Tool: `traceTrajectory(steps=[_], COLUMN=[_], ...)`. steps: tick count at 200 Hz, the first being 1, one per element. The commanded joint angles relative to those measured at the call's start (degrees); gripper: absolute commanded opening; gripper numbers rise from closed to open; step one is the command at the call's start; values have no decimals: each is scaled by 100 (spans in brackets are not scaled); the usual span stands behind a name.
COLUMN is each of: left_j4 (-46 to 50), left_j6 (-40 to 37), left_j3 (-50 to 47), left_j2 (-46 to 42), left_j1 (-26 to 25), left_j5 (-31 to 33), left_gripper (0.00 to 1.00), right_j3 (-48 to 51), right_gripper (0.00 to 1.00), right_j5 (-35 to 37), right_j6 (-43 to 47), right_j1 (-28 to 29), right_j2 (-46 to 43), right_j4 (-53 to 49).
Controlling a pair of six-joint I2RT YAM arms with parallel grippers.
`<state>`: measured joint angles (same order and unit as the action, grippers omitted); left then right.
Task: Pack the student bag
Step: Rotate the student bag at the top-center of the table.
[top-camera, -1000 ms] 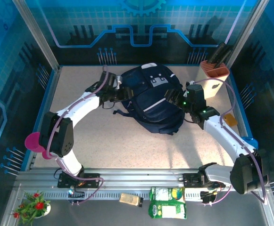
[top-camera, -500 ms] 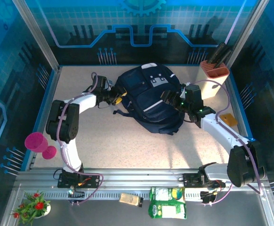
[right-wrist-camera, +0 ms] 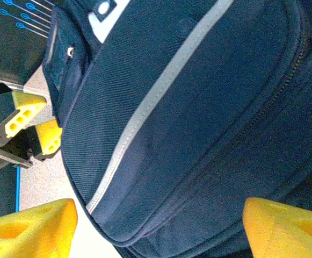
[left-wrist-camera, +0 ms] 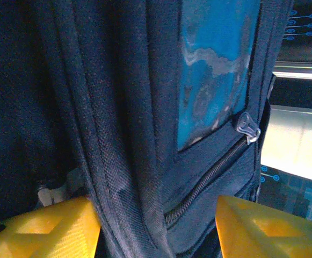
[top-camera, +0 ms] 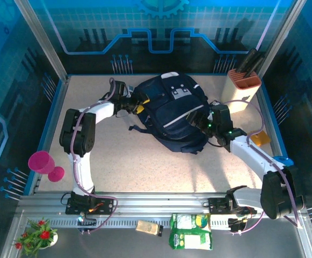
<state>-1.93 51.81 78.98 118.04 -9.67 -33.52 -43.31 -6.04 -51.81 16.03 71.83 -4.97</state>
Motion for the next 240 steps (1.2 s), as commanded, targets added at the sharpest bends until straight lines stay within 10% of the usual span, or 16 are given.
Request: traceTrajectory(steps=[1,77,148,240], left_j4=[149,-140,90,-408], left_j6=[155,505,273,542], left_j3=[198,408,135,-2092], left_j2=[171,530,133,-1856], left_j1=[-57,-173,-41,221], left_j5=[-154,-278,-152,252], left_gripper=[58,50,11,6], right_j3=[69,-171,-1197,-3896], right_gripper=[81,80,71,65], right_j5=[110,-124,-705,-1658], right_j6=[-131,-34,550,1252], right_j1=[-72,-115,-212,-186], right_j2=[-133,418,1698,4224], right_j4=[-211,-96,212,293])
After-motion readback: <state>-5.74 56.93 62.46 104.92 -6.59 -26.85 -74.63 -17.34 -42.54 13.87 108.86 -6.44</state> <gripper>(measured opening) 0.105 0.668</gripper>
